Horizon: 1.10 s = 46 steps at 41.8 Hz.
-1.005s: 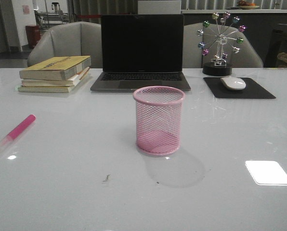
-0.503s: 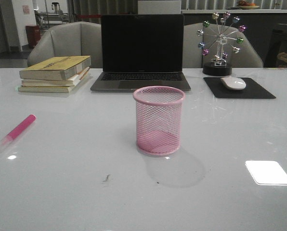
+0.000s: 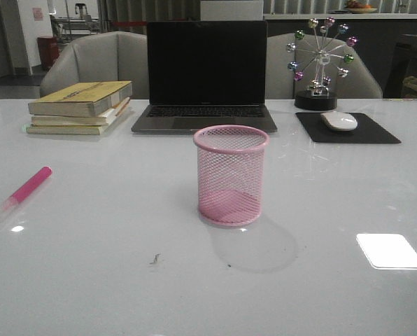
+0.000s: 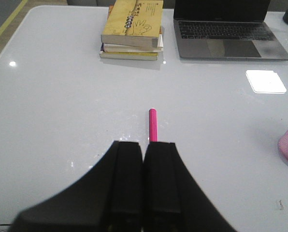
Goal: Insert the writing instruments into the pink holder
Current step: 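Lower the right gripper onto the green marker and grasp it upright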
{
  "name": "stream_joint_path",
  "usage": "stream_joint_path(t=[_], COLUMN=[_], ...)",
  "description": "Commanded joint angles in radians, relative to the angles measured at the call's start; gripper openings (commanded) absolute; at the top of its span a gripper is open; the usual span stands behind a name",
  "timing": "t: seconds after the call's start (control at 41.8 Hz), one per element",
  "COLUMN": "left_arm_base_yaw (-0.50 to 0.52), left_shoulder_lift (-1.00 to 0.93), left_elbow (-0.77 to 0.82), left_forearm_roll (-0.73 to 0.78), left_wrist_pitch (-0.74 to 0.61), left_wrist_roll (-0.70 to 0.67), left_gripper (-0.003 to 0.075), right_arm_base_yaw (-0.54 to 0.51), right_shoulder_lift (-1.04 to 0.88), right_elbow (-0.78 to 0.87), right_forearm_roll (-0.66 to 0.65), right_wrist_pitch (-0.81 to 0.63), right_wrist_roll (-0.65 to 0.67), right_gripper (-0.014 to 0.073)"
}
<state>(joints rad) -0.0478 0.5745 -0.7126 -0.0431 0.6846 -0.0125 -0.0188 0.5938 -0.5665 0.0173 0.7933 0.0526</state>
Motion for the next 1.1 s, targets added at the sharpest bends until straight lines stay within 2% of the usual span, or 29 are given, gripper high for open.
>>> stream_joint_path(t=[0.0,0.072,0.096,0.168,0.263,0.479,0.646,0.79,1.077], left_arm_base_yaw=[0.003,-0.002,-0.013,-0.055,-0.147,-0.353,-0.451,-0.484,-0.485], left_shoulder_lift=[0.032,0.042,0.044,0.044,0.044,0.044,0.044,0.044,0.044], left_elbow=[-0.026,-0.026,-0.024,-0.016,-0.002,0.033,0.045,0.045,0.045], left_forearm_roll=[-0.006,-0.01,-0.01,-0.01,-0.01,-0.01,-0.01,-0.01,-0.01], left_wrist_pitch=[-0.077,-0.087,-0.096,-0.126,-0.133,-0.133,-0.142,-0.142,-0.142], left_wrist_roll=[0.001,0.012,0.012,0.018,0.02,0.04,0.04,0.04,0.04], left_gripper=[0.0136,0.0249,0.0309,0.0465,0.0588,0.0563,0.0526,0.0495,0.0456], right_arm_base_yaw=[-0.005,-0.005,-0.005,-0.008,-0.038,-0.122,-0.125,-0.125,-0.125], right_shoulder_lift=[0.056,0.095,0.108,0.155,0.237,0.462,0.648,0.81,1.08], right_elbow=[-0.025,-0.025,-0.025,-0.027,-0.051,-0.172,-0.277,-0.378,-0.567], right_forearm_roll=[0.003,0.003,-0.001,-0.017,-0.017,-0.017,-0.017,-0.017,-0.017], right_wrist_pitch=[-0.06,-0.074,-0.083,-0.11,-0.128,-0.134,-0.166,-0.175,-0.16], right_wrist_roll=[-0.007,-0.007,-0.007,-0.006,0.001,0.001,0.001,0.001,0.001], right_gripper=[0.0171,0.0324,0.0385,0.0496,0.0527,0.0527,0.0526,0.0517,0.0517])
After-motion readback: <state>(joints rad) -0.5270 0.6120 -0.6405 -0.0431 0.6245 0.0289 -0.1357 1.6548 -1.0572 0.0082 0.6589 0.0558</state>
